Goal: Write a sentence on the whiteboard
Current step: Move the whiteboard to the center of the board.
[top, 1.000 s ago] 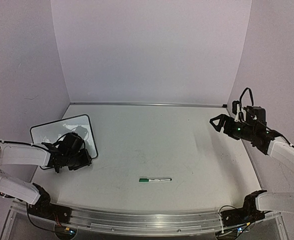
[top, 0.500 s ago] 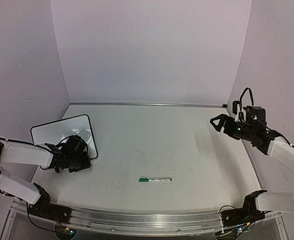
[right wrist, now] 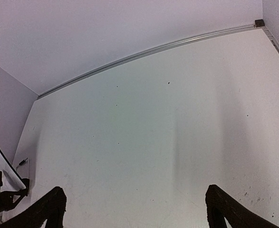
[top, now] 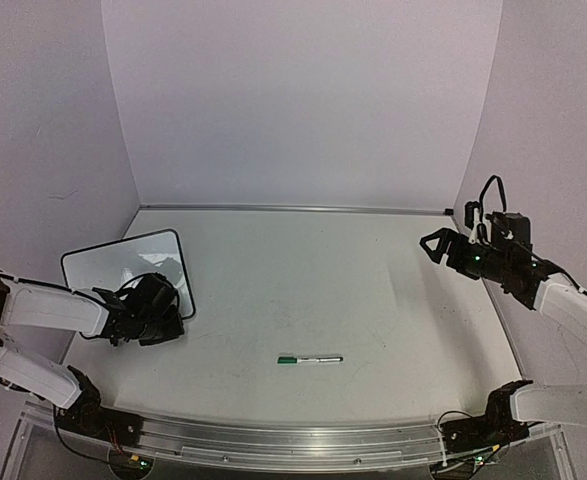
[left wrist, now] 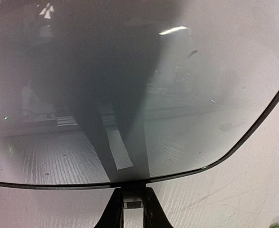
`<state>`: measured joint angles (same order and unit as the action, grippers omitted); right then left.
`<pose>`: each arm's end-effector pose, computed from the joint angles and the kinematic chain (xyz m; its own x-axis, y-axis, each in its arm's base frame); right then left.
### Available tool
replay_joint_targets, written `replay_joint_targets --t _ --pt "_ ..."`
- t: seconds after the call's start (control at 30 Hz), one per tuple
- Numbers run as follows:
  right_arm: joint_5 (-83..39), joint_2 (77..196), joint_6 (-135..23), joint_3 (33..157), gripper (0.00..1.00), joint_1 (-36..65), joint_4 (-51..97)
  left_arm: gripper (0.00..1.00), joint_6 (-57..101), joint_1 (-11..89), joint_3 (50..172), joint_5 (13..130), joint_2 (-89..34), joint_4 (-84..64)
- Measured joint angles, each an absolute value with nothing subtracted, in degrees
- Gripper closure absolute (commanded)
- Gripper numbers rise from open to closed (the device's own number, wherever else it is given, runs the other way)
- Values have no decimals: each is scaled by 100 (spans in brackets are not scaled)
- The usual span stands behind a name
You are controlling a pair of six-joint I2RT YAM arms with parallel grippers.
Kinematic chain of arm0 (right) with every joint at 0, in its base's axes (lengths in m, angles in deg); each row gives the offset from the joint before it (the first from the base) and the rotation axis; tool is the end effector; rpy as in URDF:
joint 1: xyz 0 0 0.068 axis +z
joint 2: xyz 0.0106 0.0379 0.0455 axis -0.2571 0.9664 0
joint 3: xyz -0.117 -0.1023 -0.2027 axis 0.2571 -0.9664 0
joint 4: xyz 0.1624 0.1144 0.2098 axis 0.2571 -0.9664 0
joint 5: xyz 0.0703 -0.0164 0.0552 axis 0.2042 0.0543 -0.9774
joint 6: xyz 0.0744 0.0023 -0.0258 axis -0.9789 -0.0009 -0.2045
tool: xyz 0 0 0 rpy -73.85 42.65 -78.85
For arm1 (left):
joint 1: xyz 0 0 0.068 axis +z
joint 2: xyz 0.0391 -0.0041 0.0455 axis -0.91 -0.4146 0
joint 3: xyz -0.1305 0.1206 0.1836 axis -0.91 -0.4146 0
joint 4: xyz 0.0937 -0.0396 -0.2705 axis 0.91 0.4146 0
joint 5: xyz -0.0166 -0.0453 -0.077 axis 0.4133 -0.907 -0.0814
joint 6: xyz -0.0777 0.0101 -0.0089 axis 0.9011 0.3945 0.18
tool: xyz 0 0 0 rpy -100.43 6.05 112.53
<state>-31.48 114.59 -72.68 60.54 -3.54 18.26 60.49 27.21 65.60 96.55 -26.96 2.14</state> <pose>0.2901 0.0784 0.2414 -0.5389 0.2789 -0.7949 -0.2576 0.8438 0.4707 0.2145 -0.1441 0.0691 -0.7917 -0.3030 -0.5305 -0.2018 0.9493 -0.2410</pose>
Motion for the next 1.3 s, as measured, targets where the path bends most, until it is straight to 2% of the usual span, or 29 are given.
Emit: replay_joint_targets --t 0.47,0.8,1.3 --pt "-3047 11459 -7250 5972 2 -354 1815 100 6046 2524 6614 9886 -2849 256" --pt "-2960 11333 -7250 5905 2 -354 1795 100 6068 2110 7083 10061 -3266 439" --pt "-2892 11261 -7206 5891 2 -354 1686 100 6156 1374 8389 10192 -4731 371"
